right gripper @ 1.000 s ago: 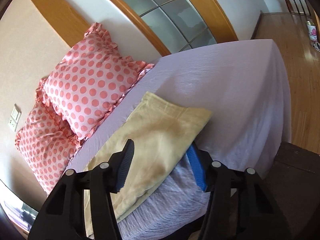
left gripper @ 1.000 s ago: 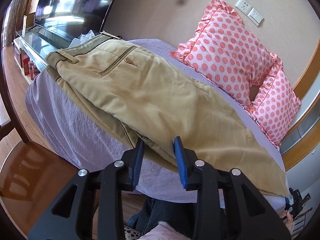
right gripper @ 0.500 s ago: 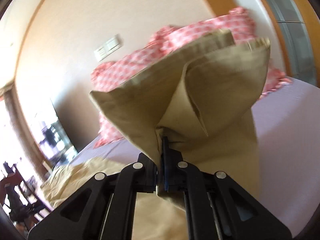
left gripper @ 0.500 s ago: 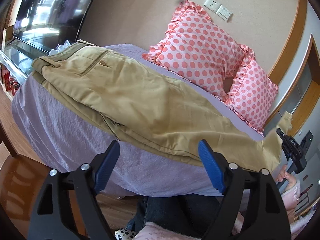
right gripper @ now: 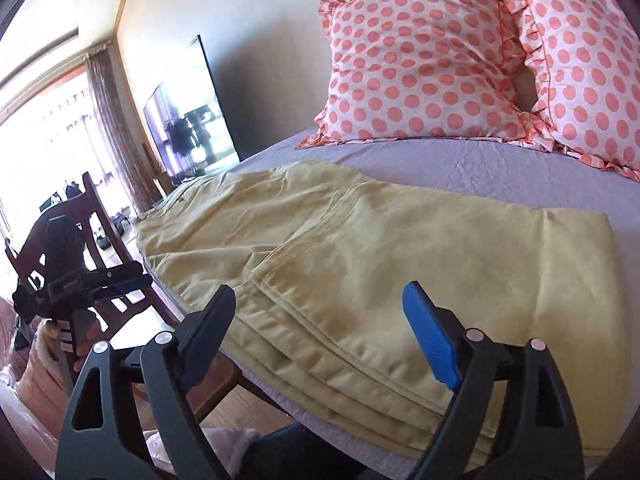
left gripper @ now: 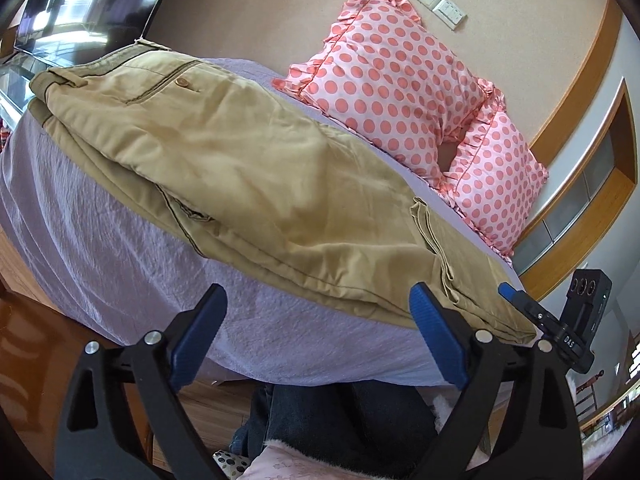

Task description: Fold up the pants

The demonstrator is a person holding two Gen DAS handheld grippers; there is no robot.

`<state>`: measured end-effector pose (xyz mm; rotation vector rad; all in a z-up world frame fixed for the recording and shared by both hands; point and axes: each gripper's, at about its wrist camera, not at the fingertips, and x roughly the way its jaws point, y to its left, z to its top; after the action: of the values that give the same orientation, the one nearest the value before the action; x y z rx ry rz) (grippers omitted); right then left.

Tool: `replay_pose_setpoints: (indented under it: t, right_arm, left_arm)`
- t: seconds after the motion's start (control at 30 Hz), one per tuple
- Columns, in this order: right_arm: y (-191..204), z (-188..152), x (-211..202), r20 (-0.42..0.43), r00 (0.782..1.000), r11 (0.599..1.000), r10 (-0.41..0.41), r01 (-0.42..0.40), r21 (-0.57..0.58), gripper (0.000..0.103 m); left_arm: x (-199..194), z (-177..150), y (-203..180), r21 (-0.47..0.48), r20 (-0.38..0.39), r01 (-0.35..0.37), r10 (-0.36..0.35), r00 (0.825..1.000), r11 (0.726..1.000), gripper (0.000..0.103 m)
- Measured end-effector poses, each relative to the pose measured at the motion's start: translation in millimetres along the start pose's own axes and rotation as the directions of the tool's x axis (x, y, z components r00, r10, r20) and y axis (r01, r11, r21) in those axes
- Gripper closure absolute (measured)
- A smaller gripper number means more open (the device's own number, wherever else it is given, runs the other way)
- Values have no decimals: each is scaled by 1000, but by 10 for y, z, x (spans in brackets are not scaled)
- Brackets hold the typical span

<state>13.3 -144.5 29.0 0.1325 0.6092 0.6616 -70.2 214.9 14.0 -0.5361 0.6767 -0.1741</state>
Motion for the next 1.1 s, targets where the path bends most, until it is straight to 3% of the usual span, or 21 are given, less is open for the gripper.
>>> replay_pose_setpoints:
  t: [0.2,0.33,0.47,0.67,0.73,0.8,0.83,0.93,0.97,1.03,1.1]
  right_arm:
    - [-66,-76,69,-15,999,998,37,-36,60,15]
    - [-64,-91,124,-22,998,997,52,-51,66,15]
    - [-100,-97,137,-17,998,995,58,-56,86,15]
    - [-183,-114,36,6,998,993,59,-60,104,14]
    - [-226,-122,-17,17,998,992,61,-62,109,13]
    - [-276,-135,-75,27,998,992,59,-62,114,12]
    - [-309,-144,-114,34,998,991,56,-60,117,12]
    - [-422,-159,-262,64,997,991,32,-40,130,12]
    - [-465,-157,-331,85,996,990,16,-28,139,12]
    - [-564,-165,-528,149,988,986,-32,7,164,12]
    - [-687,-178,-739,207,975,977,-80,36,210,12]
  left_arm:
    - [92,184,134,-95,13,-87,88,996,992,12]
    - [-74,407,223,-149,87,-122,136,987,981,12]
    - [-170,711,423,-259,108,-196,230,967,946,15]
    - [-141,1013,836,-414,49,-260,307,950,872,52]
    - [-176,1073,969,-454,37,-302,356,934,839,83]
    - [-194,1152,976,-468,36,-303,360,932,830,88]
    - [-213,1189,873,-439,48,-329,388,920,836,90]
    - [-160,1390,202,-218,135,-455,488,862,863,92]
    - [-128,1447,-60,-149,167,-456,477,863,878,93]
    - [-2,1519,-648,-3,200,-413,406,892,911,93]
    - [205,1432,-1344,186,234,-384,338,912,905,93]
